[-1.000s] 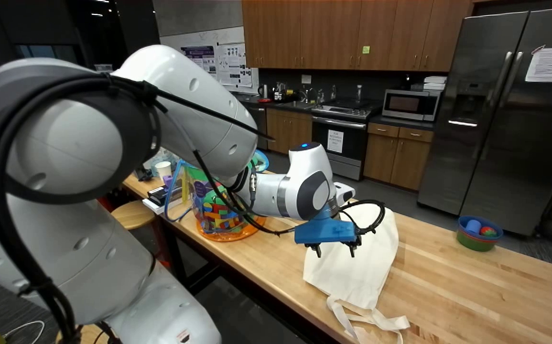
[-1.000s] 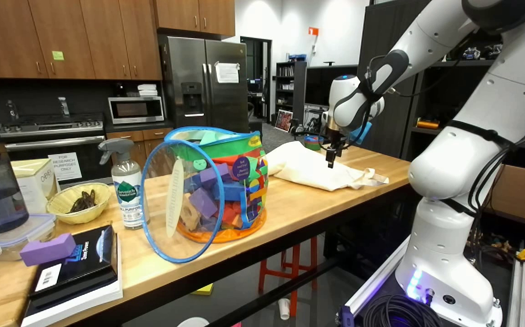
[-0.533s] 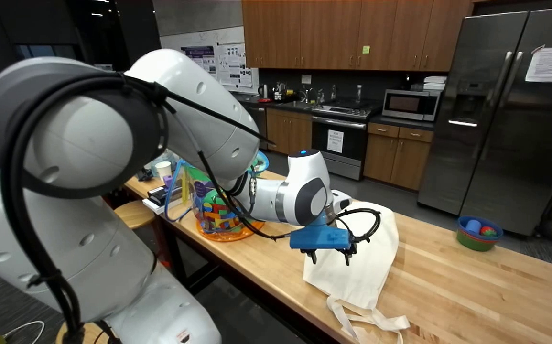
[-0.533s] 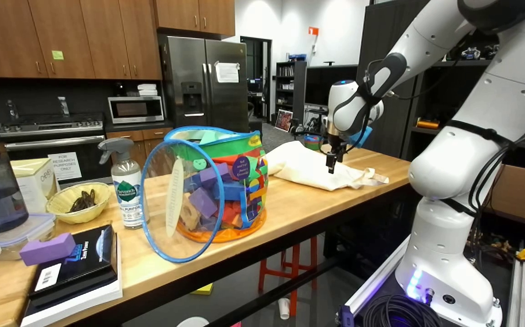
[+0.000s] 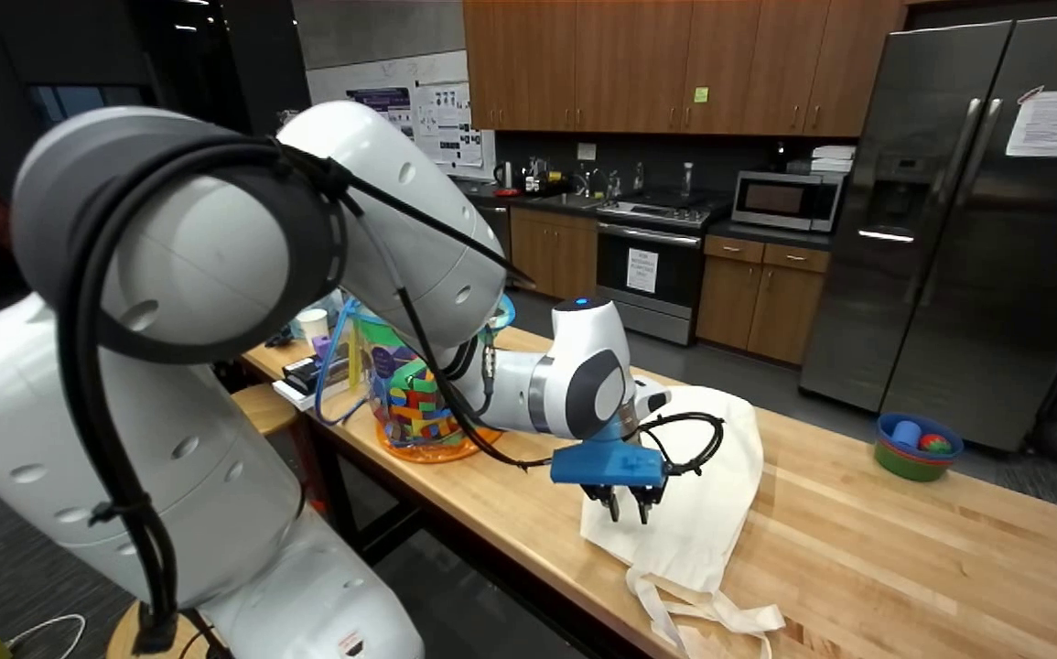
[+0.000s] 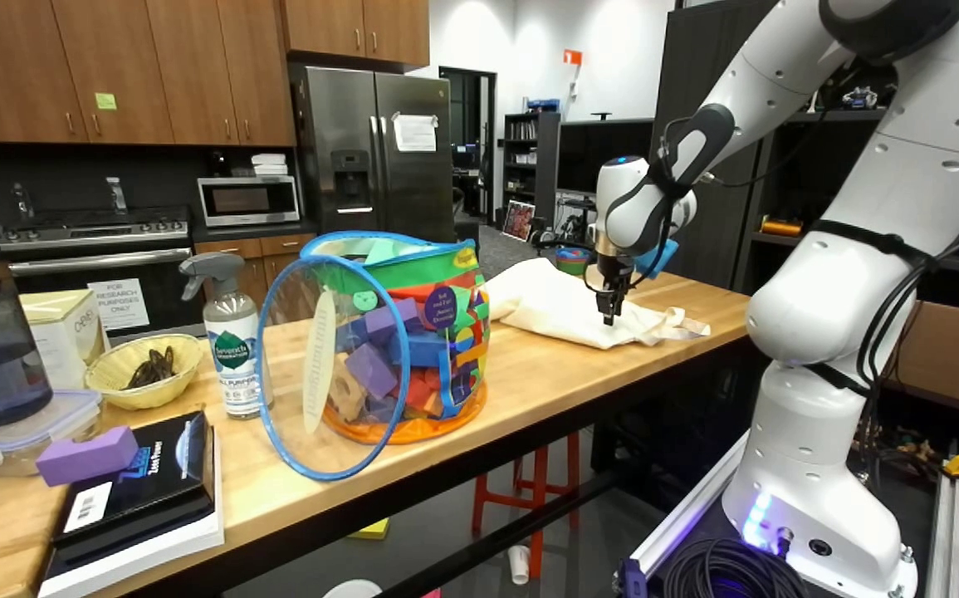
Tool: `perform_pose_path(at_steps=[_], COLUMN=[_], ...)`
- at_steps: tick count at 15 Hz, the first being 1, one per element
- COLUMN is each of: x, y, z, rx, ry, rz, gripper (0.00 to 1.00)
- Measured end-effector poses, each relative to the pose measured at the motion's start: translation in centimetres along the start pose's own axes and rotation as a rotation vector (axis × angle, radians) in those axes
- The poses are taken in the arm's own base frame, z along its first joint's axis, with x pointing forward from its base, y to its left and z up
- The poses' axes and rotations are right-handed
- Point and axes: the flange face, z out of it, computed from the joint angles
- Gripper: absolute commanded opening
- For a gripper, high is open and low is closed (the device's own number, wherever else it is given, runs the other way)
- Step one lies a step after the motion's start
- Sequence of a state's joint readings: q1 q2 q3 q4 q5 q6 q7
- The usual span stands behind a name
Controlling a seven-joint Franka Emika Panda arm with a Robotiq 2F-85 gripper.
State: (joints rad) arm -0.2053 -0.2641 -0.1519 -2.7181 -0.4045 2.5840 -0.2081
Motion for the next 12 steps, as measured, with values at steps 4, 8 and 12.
perform_pose_path(at_steps=[4,8,12], x=[0.5,1.6,2.5], y=[-0.7,-0.9,-0.5], z=[0.4,0.5,0.6], rx=[0.002,-0.007,-0.015], ry=[-0.002,0.019,0.032], rz=[-0.017,-0.034,-0.037], gripper=[0.00,0.14,0.20])
